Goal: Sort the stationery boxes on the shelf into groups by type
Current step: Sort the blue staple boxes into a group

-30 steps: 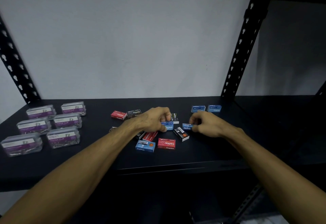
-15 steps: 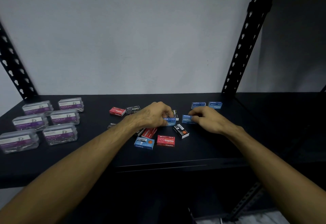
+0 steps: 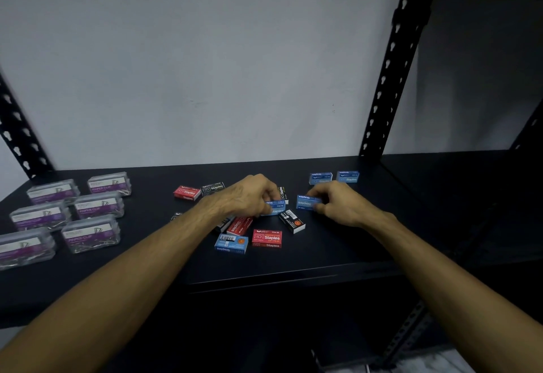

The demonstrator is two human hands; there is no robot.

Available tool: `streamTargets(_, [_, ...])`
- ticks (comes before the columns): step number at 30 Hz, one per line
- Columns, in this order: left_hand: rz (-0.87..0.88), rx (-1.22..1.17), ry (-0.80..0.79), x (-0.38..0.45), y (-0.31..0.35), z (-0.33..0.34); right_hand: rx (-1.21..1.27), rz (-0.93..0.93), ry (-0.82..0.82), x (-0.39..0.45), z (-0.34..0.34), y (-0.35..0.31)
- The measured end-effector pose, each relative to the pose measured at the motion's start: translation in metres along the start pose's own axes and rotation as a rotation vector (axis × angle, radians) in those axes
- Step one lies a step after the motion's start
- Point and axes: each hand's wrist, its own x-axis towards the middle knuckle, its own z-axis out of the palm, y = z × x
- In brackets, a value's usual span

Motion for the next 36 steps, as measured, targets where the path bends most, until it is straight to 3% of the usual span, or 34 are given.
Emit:
streamTargets(14, [0.007, 0.022, 0.063, 0.006, 0.016, -0.011, 0.116, 0.065, 0.14, -0.019, -0.024, 0.008])
streamTargets(26, [0.071, -0.016, 0.154, 0.047, 0.054, 0.018, -0.031, 0.163, 0.198, -0.025, -0.046, 0.045])
streamTargets(36, [0.039, -0.019, 0.182, 0.071, 0.061, 0.043, 0.186, 0.224, 0.231, -0.025, -0.032, 0.068])
